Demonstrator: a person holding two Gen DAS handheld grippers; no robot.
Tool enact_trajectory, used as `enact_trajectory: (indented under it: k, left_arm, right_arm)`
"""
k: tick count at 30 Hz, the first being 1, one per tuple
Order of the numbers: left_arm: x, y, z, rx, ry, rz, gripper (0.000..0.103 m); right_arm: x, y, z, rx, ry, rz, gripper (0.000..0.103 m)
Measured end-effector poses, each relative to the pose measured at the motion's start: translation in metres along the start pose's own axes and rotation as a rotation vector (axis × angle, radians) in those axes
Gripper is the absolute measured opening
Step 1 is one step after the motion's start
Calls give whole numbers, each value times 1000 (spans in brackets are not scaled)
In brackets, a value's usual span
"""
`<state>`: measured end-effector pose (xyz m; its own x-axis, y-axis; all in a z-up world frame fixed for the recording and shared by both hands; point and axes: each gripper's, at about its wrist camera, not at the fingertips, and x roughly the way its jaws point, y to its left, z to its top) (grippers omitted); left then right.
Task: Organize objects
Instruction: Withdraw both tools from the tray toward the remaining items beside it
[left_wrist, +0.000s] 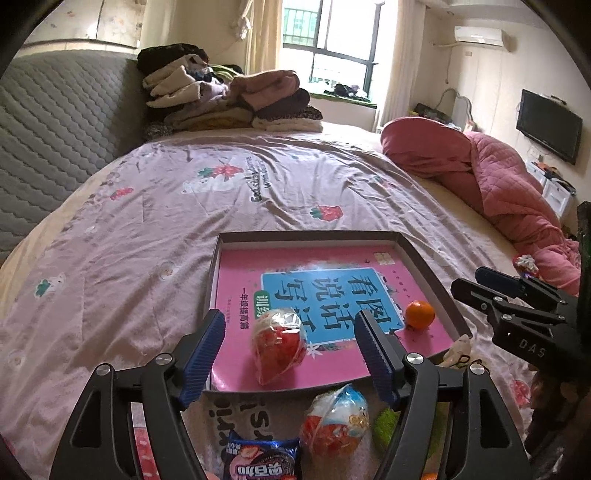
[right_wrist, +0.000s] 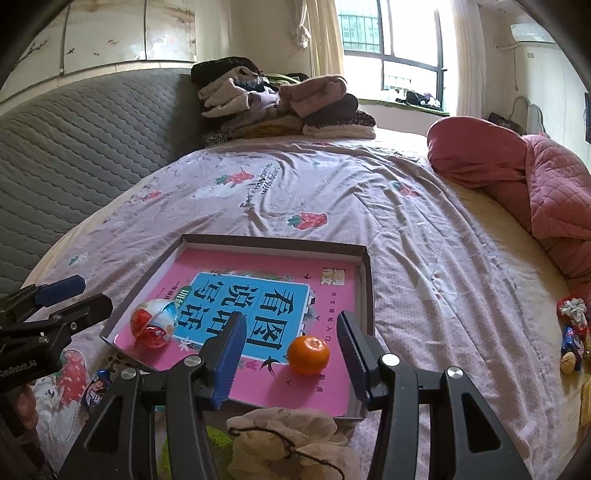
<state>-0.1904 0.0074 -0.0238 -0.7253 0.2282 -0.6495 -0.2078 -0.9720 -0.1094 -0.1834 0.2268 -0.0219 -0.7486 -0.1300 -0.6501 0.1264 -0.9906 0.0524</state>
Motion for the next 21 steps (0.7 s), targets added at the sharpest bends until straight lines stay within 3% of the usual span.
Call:
enact_trajectory:
  k: [4,21]
  left_arm:
    - [-8,-4,-5,7,-6,2,74]
    - [-28,-11,-24,25,-8,28,74]
  right_arm:
    - [-10,-2,-1,-2,-23,-1,57]
    - [-44,-2,-10,0,-83,8,57]
